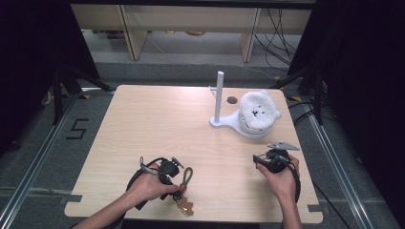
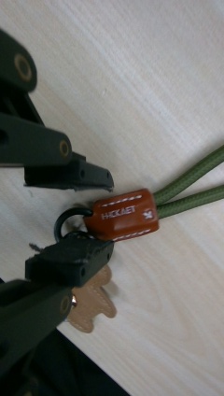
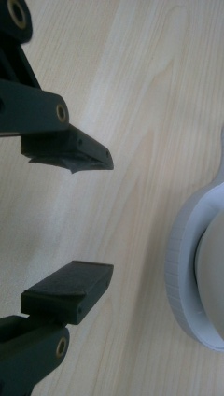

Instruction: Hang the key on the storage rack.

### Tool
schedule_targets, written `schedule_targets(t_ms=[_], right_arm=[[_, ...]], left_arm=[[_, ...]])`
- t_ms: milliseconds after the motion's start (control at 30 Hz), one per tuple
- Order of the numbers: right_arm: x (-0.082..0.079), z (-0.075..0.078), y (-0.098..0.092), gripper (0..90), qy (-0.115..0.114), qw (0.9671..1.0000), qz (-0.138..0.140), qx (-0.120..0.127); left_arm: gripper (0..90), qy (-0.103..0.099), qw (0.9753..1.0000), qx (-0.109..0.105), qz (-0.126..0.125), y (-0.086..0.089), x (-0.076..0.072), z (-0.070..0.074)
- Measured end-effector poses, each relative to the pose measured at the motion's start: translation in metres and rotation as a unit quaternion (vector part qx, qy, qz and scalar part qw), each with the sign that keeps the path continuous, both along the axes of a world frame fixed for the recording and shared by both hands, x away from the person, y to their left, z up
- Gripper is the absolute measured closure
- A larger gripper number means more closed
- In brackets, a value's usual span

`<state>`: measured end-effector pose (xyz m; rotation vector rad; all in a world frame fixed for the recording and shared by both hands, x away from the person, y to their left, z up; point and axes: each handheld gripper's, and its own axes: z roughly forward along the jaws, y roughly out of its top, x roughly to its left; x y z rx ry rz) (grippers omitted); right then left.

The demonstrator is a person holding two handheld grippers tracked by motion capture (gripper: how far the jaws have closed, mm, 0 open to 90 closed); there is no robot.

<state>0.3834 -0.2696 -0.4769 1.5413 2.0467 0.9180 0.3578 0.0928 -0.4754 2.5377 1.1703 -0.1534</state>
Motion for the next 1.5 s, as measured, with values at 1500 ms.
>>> schedule_targets(t_ms=[1500], right_arm=[[0.0, -0.002, -0.001, 43.5, 0.007, 1.0, 0.001, -0.003]], left_arm=[[66.5, -0.048, 0.996, 0.048, -0.058, -0.014, 0.0, -0.005]])
